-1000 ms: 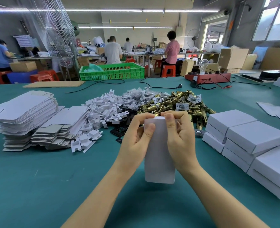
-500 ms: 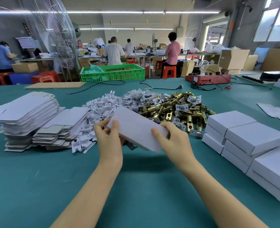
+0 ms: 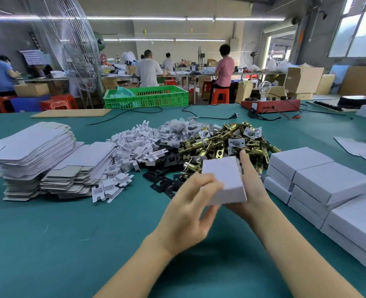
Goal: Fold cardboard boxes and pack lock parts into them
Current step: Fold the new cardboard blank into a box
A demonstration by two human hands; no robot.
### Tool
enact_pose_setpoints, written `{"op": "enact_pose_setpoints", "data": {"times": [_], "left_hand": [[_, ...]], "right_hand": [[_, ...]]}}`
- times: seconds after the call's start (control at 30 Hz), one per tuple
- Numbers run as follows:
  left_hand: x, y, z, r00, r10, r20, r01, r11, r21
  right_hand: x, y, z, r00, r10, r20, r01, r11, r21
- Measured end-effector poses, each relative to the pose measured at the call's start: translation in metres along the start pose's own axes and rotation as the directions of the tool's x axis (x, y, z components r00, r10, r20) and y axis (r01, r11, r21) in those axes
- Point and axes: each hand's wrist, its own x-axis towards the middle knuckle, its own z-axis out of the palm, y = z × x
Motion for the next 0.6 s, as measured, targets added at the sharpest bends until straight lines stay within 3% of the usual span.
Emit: {"op": "enact_pose_setpoints", "data": {"times": [0.07, 0.13, 0.23, 0.37, 0.6], "left_hand": [[-0.006, -0.003, 0.004, 0.996, -0.033, 0.087, 0.032, 0.999, 0.010], [-0.009, -0.006, 0.005, 0.980, -0.148, 0.132, 0.151, 0.988, -0.017], [-0.013, -0.008, 0.008, 0.914, -0.378, 0.145, 0.397, 0.907, -0.138], [-0.010, -0.011, 0.006, 0.761, -0.647, 0.060, 0.637, 0.724, -0.265], [-0.005, -0.018, 0.003, 0.603, -0.797, 0.029, 0.729, 0.536, -0.427]], "right_hand": [[0.001, -0.004, -0.005, 1.000, 0.006, 0.001, -0.006, 0.999, -0.053], [0.007, -0.001, -0.010, 0.995, -0.036, -0.091, 0.022, 0.989, -0.149], [0.014, 0.006, -0.012, 0.941, -0.293, -0.171, 0.206, 0.894, -0.399], [0.016, 0.014, -0.011, 0.915, -0.403, -0.005, 0.360, 0.824, -0.437], [0.021, 0.019, -0.008, 0.885, -0.449, 0.127, 0.441, 0.716, -0.541]]}}
